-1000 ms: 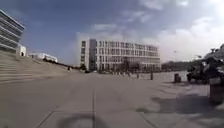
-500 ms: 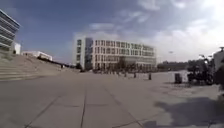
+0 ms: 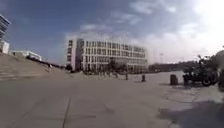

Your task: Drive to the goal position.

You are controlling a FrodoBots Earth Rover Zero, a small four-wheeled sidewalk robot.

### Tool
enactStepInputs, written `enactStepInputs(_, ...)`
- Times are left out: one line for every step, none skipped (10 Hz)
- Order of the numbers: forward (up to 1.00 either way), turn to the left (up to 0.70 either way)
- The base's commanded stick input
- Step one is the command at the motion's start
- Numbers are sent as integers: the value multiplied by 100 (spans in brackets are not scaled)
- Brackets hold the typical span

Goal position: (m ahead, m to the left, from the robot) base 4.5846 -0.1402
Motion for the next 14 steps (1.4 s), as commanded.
enactStepInputs(85, -21)
enactStepInputs(85, -21)
enactStepInputs(85, -21)
enactStepInputs(85, -21)
enactStepInputs(85, -21)
enactStepInputs(85, -21)
enactStepInputs(85, -18)
enactStepInputs(85, -8)
enactStepInputs(85, 0)
enactStepInputs(85, 0)
enactStepInputs(85, 0)
enactStepInputs(85, 0)
enactStepInputs(85, 0)
enactStepInputs(85, 0)
